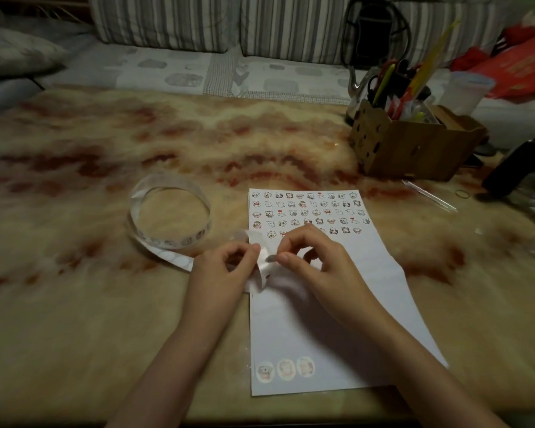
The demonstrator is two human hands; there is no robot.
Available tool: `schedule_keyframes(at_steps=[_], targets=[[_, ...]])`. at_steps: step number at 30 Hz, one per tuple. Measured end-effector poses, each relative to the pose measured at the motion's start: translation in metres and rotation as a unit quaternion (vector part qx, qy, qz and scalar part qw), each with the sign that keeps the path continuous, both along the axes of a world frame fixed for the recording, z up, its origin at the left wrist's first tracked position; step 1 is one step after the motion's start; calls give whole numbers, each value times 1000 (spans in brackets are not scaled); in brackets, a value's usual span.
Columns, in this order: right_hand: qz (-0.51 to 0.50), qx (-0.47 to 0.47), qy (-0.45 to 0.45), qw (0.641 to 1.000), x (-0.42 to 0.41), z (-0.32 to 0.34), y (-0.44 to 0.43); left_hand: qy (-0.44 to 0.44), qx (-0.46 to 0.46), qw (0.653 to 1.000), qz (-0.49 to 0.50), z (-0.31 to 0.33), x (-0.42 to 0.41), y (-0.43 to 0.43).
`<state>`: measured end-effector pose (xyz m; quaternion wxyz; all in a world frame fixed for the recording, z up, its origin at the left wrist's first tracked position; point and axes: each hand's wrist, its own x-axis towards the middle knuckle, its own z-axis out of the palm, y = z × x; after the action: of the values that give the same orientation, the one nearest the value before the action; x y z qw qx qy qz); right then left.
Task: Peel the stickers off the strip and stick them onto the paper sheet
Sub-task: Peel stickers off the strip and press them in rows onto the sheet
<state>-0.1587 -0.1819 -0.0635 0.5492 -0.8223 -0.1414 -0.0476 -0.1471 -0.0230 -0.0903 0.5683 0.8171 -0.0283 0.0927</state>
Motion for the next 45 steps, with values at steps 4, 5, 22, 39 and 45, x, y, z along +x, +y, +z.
schedule_keyframes(at_steps=[4,5,22,39,45], targets=[[-40,57,77,995,8,12,-23,2,38,999,9,-2,-2,-1],[-63,59,93,992,12,16,-31,2,43,999,8,-2,-2,-1],[-251,-24,211,945,57,8,-127,3,63,998,8,-5,-2,0],[-245,-70,188,948,65,-3,-129,3,70,998,9,-5,-2,0],[-242,-96,161,952,68,-10,-131,-1,76,997,9,-5,-2,1]])
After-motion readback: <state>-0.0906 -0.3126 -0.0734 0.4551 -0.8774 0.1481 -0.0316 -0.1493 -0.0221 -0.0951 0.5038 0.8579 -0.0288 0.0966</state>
